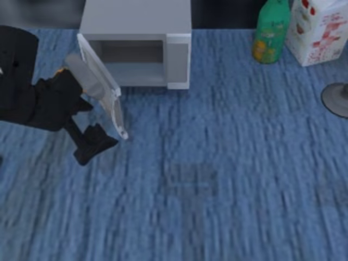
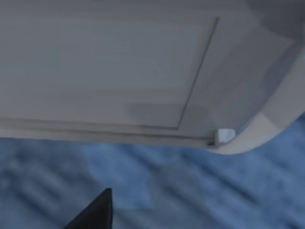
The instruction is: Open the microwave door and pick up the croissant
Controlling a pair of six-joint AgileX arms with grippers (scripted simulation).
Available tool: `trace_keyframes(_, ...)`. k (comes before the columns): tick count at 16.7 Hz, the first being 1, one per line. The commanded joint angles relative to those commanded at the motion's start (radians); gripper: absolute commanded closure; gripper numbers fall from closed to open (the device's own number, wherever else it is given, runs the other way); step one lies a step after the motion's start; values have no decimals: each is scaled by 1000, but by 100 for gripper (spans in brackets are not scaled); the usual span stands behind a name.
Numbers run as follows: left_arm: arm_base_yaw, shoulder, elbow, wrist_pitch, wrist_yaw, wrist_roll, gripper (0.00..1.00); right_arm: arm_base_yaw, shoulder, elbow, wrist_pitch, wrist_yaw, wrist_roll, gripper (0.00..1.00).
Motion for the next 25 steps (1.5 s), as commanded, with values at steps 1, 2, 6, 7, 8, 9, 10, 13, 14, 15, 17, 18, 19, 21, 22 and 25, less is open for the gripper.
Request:
trace_keyframes(1, -1, -39, -9, -26, -2, -4, 0, 0, 0, 0, 0, 0, 0, 0)
trace_keyframes(2, -2, -81, -19, -54, -4, -9, 0, 0, 0, 0, 0, 0, 0, 0)
trace_keyframes(6, -5, -193, -43, -137, -6, -23, 0, 0, 0, 0, 0, 0, 0, 0)
trace_keyframes(7, -5, -196, -44, -140, -6, -23, 0, 0, 0, 0, 0, 0, 0, 0)
trace_keyframes(8, -5, -196, -44, -140, -6, -23, 0, 0, 0, 0, 0, 0, 0, 0)
trace_keyframes(9, -5, -196, -44, -140, -6, -23, 0, 0, 0, 0, 0, 0, 0, 0)
trace_keyframes(10, -1, -192, -39, -137, -5, -22, 0, 0, 0, 0, 0, 0, 0, 0)
trace_keyframes(13, -10, -167, -9, -170, -21, -55, 0, 0, 0, 0, 0, 0, 0, 0)
trace_keyframes(14, -19, -142, 22, -201, -35, -87, 0, 0, 0, 0, 0, 0, 0, 0)
trace_keyframes(15, -29, -112, 63, -241, -54, -129, 0, 0, 0, 0, 0, 0, 0, 0)
trace_keyframes(17, -56, -39, 176, -343, -102, -242, 0, 0, 0, 0, 0, 0, 0, 0)
trace_keyframes(18, -72, 3, 247, -402, -131, -312, 0, 0, 0, 0, 0, 0, 0, 0)
trace_keyframes(19, -88, 45, 328, -465, -161, -390, 0, 0, 0, 0, 0, 0, 0, 0)
trace_keyframes(21, -125, 132, 508, -597, -228, -567, 0, 0, 0, 0, 0, 0, 0, 0)
trace_keyframes(22, -144, 175, 606, -665, -264, -667, 0, 0, 0, 0, 0, 0, 0, 0)
trace_keyframes(25, -201, 293, 901, -867, -376, -990, 0, 0, 0, 0, 0, 0, 0, 0)
